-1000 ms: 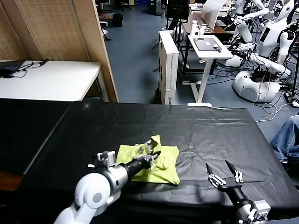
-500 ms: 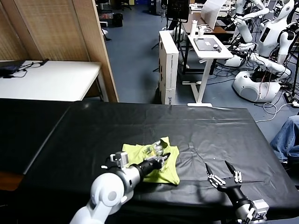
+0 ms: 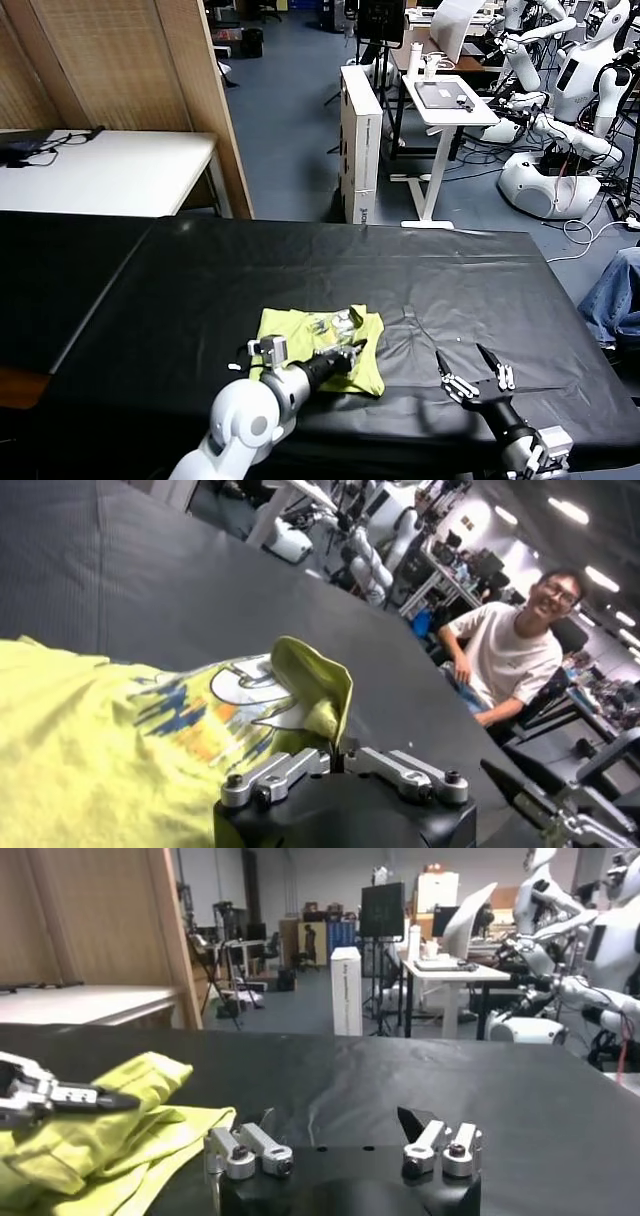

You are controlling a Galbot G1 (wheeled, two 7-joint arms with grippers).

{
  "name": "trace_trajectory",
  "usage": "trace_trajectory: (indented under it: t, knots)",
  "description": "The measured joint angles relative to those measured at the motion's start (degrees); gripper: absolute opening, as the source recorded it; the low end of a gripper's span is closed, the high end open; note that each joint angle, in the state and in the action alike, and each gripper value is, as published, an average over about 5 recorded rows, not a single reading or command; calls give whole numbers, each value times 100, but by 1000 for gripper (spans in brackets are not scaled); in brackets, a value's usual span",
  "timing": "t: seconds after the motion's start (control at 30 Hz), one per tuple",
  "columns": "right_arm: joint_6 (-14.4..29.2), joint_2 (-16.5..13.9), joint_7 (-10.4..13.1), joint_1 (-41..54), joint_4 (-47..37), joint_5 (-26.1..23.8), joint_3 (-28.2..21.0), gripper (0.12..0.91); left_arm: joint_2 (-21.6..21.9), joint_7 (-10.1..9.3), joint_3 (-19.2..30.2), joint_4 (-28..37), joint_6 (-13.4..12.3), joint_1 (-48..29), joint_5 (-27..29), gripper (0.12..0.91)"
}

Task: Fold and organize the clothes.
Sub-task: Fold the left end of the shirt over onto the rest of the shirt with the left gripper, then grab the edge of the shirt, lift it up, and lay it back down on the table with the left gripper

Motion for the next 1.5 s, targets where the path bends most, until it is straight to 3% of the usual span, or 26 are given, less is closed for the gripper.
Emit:
trace_trajectory:
  t: [0.17, 0.27, 0.37, 0.53, 0.83, 1.2, 1.5]
  knots:
    - [-122, -391, -64, 170, -24, 16, -296, 907, 21, -186, -129, -284, 1, 57, -189, 683]
    - [-227, -633, -53, 328, -65, 11, -575, 907, 104, -152, -303, -460, 0, 69, -167, 837]
    - [-282, -842, -92, 523, -119, -53, -913, 907, 278, -15, -586, -591, -47, 155, 2, 897]
    - [-275, -1175, -239, 883, -225, -201, -1476, 907, 727, 194, -1213, -786, -449, 463, 381, 906]
    - [-233, -1417, -209, 1000, -292, -143, -1858, 907, 939, 219, -2047, -978, -724, 1024, 675, 907]
    - [-116, -1363, 66, 608, 77, 306, -1360, 907, 635, 619, -2266, -387, -1735, 1219, 1464, 907]
    - [-116, -1248, 145, 536, 194, 550, -956, 907, -75, 800, -2148, -118, -2167, 1497, 2069, 907]
